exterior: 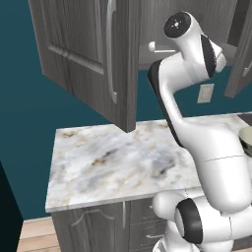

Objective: Open the cabinet and move the ladle to the pot. Then close the cabinet.

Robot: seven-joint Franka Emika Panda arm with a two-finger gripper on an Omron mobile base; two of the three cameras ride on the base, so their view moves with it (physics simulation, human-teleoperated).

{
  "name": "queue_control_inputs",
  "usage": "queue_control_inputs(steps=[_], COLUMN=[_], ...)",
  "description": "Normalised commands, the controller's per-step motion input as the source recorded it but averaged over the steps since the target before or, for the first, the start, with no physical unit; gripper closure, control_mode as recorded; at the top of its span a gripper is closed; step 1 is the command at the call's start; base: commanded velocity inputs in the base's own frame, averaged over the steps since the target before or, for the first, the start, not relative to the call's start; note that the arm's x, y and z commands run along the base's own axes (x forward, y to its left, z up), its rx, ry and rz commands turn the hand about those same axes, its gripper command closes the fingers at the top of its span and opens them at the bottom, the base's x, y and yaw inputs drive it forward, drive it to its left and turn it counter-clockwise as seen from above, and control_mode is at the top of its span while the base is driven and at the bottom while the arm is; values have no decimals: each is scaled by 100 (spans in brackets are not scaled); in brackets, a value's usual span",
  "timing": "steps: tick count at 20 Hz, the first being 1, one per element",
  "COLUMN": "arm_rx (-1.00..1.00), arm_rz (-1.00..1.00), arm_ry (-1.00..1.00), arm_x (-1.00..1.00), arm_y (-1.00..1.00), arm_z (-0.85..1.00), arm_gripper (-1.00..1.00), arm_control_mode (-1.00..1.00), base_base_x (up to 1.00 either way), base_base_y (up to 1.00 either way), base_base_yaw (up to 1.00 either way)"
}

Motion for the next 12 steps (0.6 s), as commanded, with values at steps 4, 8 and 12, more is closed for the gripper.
queue_control_inputs(steps=[4,8,12], arm_rx=[-5,-3,-1], arm_rz=[-30,-31,-32], arm_ry=[0,0,0], arm_x=[5,0,-30], arm_y=[-48,-54,-59], arm_z=[0,0,0], arm_gripper=[-100,-100,-100], arm_control_mode=[-100,-100,-100], base_base_x=[0,0,0], base_base_y=[0,0,0], base_base_yaw=[0,0,0])
